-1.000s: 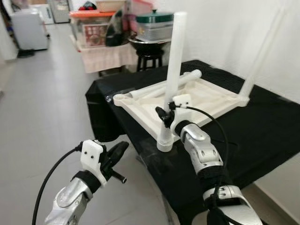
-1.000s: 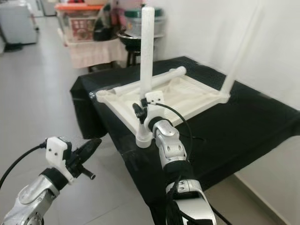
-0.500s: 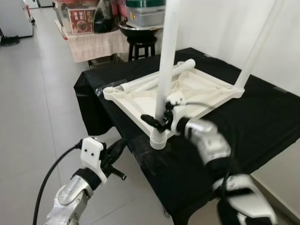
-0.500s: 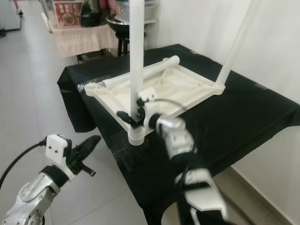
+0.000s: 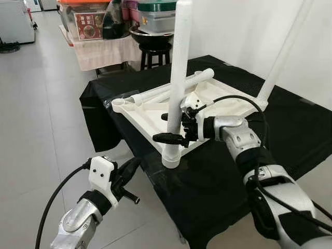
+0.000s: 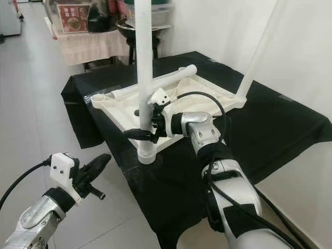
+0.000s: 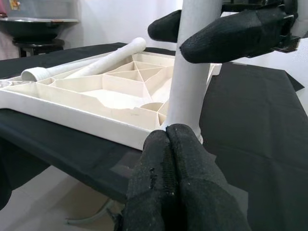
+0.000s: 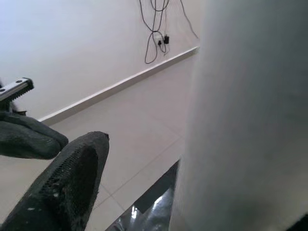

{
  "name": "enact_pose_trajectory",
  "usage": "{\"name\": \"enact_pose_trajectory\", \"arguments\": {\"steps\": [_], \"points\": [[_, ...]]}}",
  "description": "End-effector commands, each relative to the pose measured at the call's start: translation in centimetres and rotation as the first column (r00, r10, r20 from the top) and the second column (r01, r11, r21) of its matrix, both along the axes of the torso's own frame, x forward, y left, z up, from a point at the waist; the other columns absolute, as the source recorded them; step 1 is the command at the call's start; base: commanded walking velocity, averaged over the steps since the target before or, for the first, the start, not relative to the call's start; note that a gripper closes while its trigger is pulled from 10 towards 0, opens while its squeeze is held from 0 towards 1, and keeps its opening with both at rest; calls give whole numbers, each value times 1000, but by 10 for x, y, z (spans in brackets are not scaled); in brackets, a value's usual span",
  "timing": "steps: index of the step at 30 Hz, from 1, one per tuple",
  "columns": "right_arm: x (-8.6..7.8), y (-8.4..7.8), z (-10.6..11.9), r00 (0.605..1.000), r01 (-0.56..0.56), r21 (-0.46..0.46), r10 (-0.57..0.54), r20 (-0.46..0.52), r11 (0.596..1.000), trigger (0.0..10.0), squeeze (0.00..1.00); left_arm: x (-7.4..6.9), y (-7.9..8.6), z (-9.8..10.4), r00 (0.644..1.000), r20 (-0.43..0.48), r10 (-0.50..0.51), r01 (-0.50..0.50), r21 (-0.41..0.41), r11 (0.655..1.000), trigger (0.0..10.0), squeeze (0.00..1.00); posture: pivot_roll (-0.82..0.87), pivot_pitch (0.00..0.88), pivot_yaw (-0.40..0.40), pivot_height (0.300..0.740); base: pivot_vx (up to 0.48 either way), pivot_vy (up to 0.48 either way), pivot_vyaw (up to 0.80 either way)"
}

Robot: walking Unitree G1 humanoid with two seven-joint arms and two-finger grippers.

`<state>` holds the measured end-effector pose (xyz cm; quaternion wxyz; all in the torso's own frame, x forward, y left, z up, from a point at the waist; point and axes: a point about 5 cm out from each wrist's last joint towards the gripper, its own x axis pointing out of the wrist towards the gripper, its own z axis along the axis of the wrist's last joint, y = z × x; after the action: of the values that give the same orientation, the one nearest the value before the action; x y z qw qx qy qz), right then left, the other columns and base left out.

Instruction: Building children table

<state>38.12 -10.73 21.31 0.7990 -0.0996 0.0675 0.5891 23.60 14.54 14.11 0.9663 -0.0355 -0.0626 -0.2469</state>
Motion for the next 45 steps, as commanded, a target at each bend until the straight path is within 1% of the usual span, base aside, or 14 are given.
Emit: {"name": "enact_pose_trajectory", "arguments": {"steps": [1, 11, 20, 21, 22, 25, 26, 31, 36, 37, 42, 43, 44, 45], "points": [[-1, 6, 1, 998, -62, 9, 62, -20, 998, 0, 0, -3, 0, -1, 1000, -12, 0, 0, 1, 1000, 10000, 0, 36, 0, -60, 740, 0, 0, 0], [0, 0, -2, 997, -56, 43, 58, -46, 997, 0, 0, -4, 0, -2, 1000, -15, 0, 0, 0, 1000, 10000, 0, 29, 0, -55, 740, 0, 0, 0], [-4, -12, -39, 969, 245, -3, -245, 15, 969, 0, 0, -4, 2, -3, 1000, -18, 4, -4, -1, 1000, 10000, 0, 2, 0, -56, 740, 0, 0, 0], [-9, -10, -49, 935, 354, 8, -354, -1, 935, 0, 0, -4, 2, -3, 1000, -19, 4, -4, 0, 1000, 10000, 0, 2, 0, -55, 740, 0, 0, 0], [-12, -6, -59, 814, 581, 61, -580, -30, 812, 0, 0, -3, 4, -4, 1000, -22, 1, -1, 2, 1000, 10000, 0, -8, 0, -36, 740, 0, 0, 0], [-12, -6, -59, 814, 581, 61, -580, -30, 812, 0, 0, -3, 4, -4, 1000, -22, 1, -1, 2, 1000, 10000, 0, -8, 0, -36, 740, 0, 0, 0], [-32, 4, -79, 771, 633, 5, -631, -85, 774, 0, 0, -2, 4, -5, 1000, -25, -3, 3, 4, 1000, 10000, 0, 0, 0, -35, 740, 0, 0, 0], [-29, -1, -79, 667, 745, 14, -744, -35, 667, 0, 0, 2, 4, -7, 999, -31, -8, 9, 9, 1000, 10000, 0, -3, 0, -32, 740, 0, 0, 0], [-22, 2, -77, 655, 755, -2, -755, -2, 655, 0, 0, 5, 6, -8, 1000, -24, 13, -13, 16, 1000, 10000, 0, 17, 0, -51, 740, 0, 0, 0], [-23, 2, -75, 651, 759, -7, -759, -11, 652, 10000, 0, 5, 7, -8, 1000, -21, 21, -21, 16, 1000, 10000, 0, 18, 0, -51, 740, 0, 0, 0], [-24, 3, -71, 670, 742, 9, -741, -39, 671, 10000, 0, 5, 8, -7, 999, -20, 27, -26, 17, 1000, 10000, 0, 21, 0, -49, 740, 0, 0, 0], [-23, 7, -62, 729, 685, 55, -682, -68, 727, 10000, 1000, 5, 8, -7, 999, -20, 25, -25, 19, 1000, 10000, 0, 24, 0, -41, 740, 0, 0, 0], [-23, 7, -62, 729, 685, 55, -682, -68, 727, 10000, 1000, 5, 8, -7, 999, -20, 25, -25, 19, 1000, 10000, 0, 24, 0, -41, 740, 0, 0, 0], [-21, 10, -51, 785, 620, 105, -616, -67, 778, 10000, 1000, 4, 9, -6, 1000, -22, 22, -22, 21, 1000, 10000, 0, 23, 0, -33, 740, 0, 0, 0]]}}
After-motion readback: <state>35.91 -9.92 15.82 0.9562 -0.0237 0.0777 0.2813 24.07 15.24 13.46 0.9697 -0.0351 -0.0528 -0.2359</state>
